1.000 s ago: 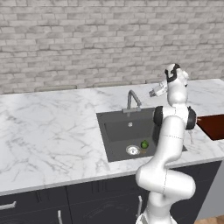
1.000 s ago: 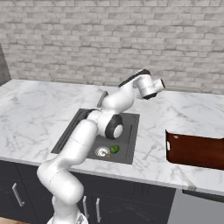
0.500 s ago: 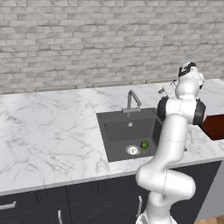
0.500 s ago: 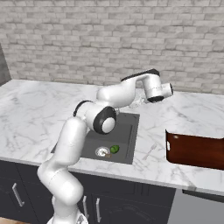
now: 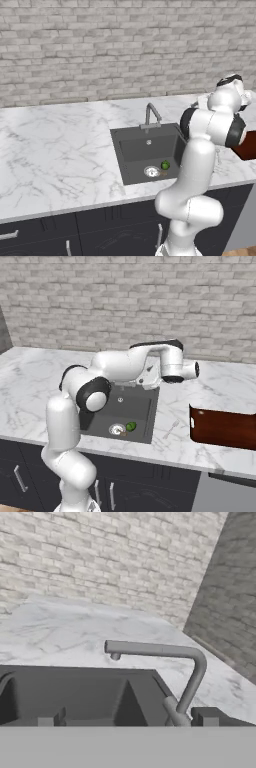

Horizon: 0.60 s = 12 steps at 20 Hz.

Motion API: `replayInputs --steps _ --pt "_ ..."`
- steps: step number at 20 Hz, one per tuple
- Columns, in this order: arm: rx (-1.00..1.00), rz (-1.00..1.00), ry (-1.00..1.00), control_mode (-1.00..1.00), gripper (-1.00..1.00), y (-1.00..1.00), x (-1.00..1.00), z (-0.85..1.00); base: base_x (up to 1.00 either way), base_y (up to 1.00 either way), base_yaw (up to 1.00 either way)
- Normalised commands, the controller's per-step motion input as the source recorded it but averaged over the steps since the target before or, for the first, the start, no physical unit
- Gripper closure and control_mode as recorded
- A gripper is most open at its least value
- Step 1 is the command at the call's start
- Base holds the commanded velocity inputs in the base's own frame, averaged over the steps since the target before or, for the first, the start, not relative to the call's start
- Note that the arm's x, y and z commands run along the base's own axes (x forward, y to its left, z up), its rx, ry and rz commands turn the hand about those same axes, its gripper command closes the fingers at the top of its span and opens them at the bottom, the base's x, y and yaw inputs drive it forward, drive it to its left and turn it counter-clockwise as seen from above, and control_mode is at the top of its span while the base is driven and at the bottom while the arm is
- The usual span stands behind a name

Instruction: Pick up all produce items and place them in the sink. Turn on the sink faucet to wash them. Then turn the sink off and put them in the tray.

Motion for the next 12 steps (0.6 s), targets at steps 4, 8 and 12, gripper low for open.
replayInputs --steps 4,8,12 --pt "-0.01 -0.13 -0.11 -1.00 -1.00 0.04 -0.69 0.35 0.00 0.00 0.00" --pt "0.00 -0.14 -0.05 -1.00 -1.00 0.09 -0.60 0.36 0.00 0.00 0.00" --pt "-0.03 -0.13 -0.01 -1.00 -1.00 0.19 -0.50 0.39 0.00 0.00 0.00"
